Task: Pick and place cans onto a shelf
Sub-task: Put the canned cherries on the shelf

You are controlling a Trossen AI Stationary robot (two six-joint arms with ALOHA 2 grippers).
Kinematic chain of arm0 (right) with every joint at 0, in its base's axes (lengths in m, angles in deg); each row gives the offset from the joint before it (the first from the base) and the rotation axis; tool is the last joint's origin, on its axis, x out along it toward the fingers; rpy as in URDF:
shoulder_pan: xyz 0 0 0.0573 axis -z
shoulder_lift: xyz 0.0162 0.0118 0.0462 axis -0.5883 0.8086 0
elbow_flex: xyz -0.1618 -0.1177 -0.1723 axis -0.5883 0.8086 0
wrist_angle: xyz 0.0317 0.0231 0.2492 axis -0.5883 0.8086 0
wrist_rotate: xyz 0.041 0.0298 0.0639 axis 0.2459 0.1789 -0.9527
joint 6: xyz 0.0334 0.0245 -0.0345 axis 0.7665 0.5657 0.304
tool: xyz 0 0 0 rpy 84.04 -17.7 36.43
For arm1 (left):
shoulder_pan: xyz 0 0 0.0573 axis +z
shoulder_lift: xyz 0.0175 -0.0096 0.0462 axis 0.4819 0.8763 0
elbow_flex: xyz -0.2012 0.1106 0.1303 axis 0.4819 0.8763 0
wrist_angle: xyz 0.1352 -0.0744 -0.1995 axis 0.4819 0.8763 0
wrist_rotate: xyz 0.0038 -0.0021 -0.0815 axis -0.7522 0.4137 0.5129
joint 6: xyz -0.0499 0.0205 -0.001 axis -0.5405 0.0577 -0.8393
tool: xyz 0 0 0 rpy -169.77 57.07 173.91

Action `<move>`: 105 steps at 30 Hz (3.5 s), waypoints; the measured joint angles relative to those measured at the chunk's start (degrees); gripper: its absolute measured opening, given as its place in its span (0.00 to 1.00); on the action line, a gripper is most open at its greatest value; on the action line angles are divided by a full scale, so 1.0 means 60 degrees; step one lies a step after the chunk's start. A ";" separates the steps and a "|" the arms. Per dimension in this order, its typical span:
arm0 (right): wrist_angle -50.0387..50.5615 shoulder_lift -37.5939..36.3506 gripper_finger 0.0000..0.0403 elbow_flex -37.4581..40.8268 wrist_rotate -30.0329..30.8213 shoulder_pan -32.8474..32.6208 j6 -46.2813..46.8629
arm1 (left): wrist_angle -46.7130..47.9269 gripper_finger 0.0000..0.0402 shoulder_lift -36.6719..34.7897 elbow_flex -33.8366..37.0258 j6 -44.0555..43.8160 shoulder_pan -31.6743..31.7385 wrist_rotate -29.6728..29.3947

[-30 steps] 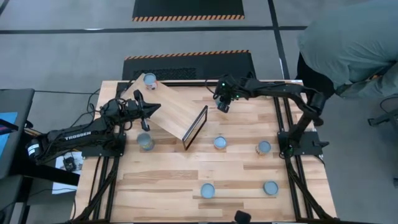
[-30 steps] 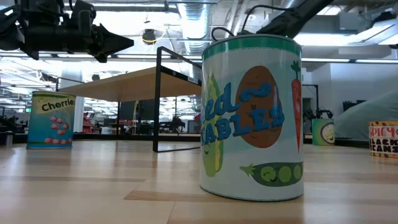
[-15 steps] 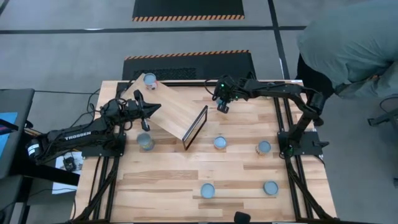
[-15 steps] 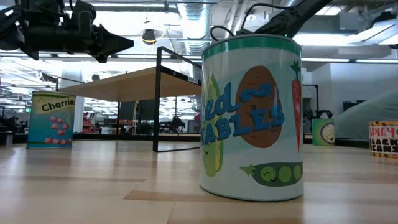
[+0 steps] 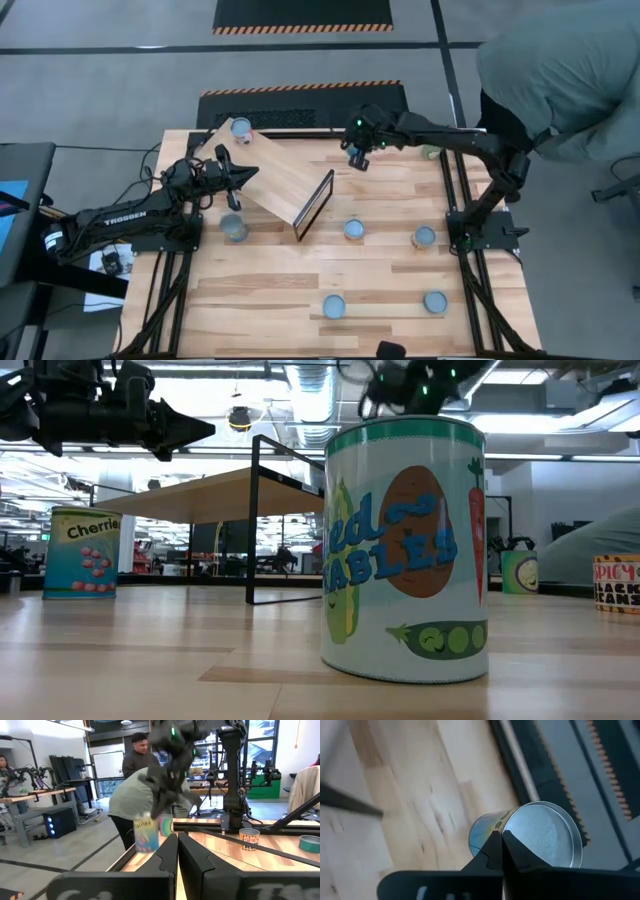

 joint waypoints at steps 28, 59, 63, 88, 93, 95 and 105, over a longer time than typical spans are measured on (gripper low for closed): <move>-0.1534 0.2977 0.01 -0.5132 -0.2876 -0.1490 -0.3421 | 0.0533 0.00 -0.0990 -0.0015 -0.0291 0.0317 0.0026; 0.0399 0.5586 0.03 -0.8700 -0.3348 -0.1602 -0.4521 | 0.0526 0.00 -0.1005 -0.0007 -0.0255 0.0313 0.0046; 0.0233 0.5586 0.09 -0.8700 -0.3349 -0.1698 -0.4506 | 0.0524 0.00 -0.1005 -0.0007 -0.0255 0.0313 0.0045; 0.2026 0.4352 0.03 -0.8246 -0.3770 -0.1531 -0.4197 | 0.0768 0.00 -0.1001 0.0004 0.0036 0.0306 0.0336; 0.0741 0.4380 0.02 -0.6807 -0.4134 -0.1552 -0.4109 | 0.0790 0.00 -0.1001 0.0004 0.0038 0.0310 0.0332; -0.0046 0.4378 0.02 -0.6291 -0.4475 -0.1552 -0.3889 | 0.0811 0.00 -0.1002 0.0004 0.0040 0.0310 0.0332; -0.2639 0.4379 0.02 -0.4935 -0.5271 -0.1685 -0.2924 | 0.0943 0.00 -0.0998 0.0004 0.0182 0.0313 0.0223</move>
